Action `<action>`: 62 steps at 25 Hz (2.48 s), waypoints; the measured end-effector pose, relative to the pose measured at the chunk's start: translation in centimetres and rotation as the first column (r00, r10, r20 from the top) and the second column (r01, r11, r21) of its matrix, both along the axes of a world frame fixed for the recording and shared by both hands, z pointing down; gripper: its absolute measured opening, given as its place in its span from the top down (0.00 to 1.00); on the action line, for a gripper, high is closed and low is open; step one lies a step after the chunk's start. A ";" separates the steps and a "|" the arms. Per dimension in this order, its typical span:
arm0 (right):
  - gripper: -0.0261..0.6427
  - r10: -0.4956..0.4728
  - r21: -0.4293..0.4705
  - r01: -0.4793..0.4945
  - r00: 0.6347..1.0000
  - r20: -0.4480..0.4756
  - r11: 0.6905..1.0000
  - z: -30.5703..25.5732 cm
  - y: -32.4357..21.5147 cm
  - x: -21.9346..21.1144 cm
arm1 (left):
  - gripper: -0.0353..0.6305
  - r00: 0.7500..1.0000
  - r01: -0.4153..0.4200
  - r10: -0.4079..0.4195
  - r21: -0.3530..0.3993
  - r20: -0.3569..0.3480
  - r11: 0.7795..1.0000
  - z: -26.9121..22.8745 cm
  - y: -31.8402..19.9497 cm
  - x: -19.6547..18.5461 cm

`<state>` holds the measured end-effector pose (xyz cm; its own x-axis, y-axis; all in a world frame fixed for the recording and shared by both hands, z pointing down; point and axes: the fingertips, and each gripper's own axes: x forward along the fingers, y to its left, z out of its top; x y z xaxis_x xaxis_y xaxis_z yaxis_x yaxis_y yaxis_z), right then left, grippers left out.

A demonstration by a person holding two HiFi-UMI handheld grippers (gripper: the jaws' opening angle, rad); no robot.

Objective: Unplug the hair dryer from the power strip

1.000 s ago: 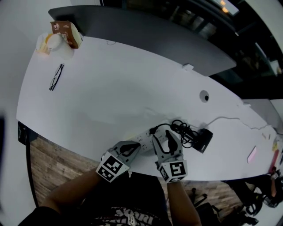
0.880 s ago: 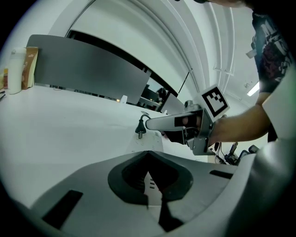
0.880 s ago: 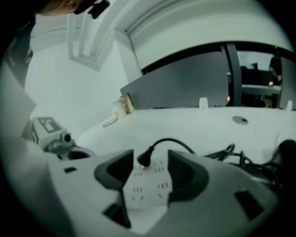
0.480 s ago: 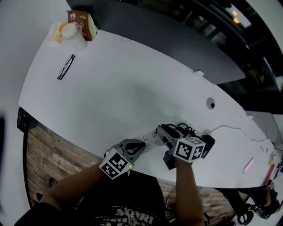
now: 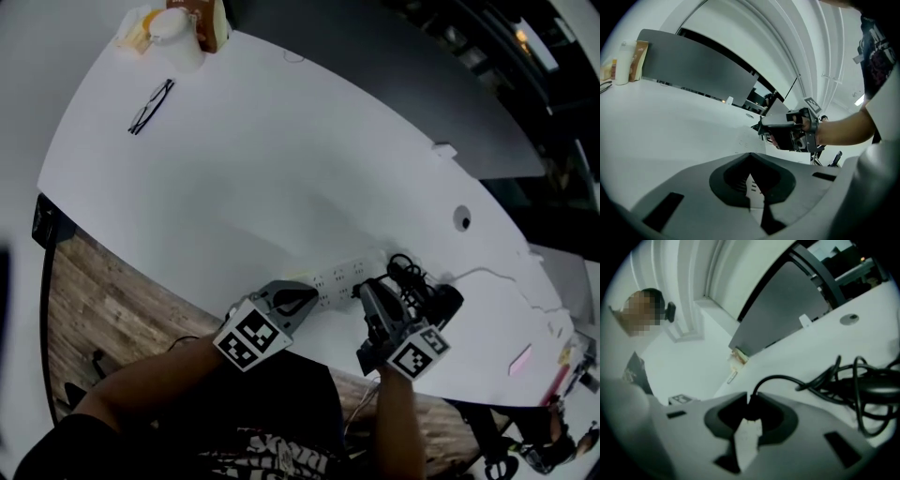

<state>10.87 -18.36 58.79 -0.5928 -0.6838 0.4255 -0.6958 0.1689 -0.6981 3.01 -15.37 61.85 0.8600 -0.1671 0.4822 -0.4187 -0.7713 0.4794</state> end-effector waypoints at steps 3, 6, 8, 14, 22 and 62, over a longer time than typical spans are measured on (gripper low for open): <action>0.84 0.016 0.044 -0.013 0.998 -0.055 0.999 0.2 1.4 0.3 | 0.91 1.000 0.010 -0.010 0.010 0.026 1.000 0.0 0.3 0.2; 0.84 0.099 0.077 -0.102 0.994 0.040 0.992 -0.1 2.0 0.4 | 0.91 0.998 0.042 -0.043 0.015 0.040 0.999 0.1 0.6 0.5; 0.84 0.188 0.104 -0.212 0.961 0.202 0.972 -1.5 2.1 1.4 | 0.91 0.997 0.059 -0.060 0.029 0.048 0.998 0.4 1.1 0.8; 0.85 0.343 0.196 -0.475 0.814 0.469 0.858 -6.5 0.9 9.0 | 0.91 0.992 0.096 -0.100 0.056 0.070 0.994 0.7 1.7 0.7; 0.91 0.503 0.128 -0.579 0.781 0.369 0.805 -2.9 2.4 13.2 | 0.91 0.971 0.221 -0.220 0.004 0.092 0.975 0.6 1.7 1.3; 0.86 0.513 0.029 -0.553 0.790 0.337 0.833 -3.4 -6.7 17.6 | 0.91 0.995 -0.083 0.065 -0.264 -0.077 0.961 0.1 4.7 6.5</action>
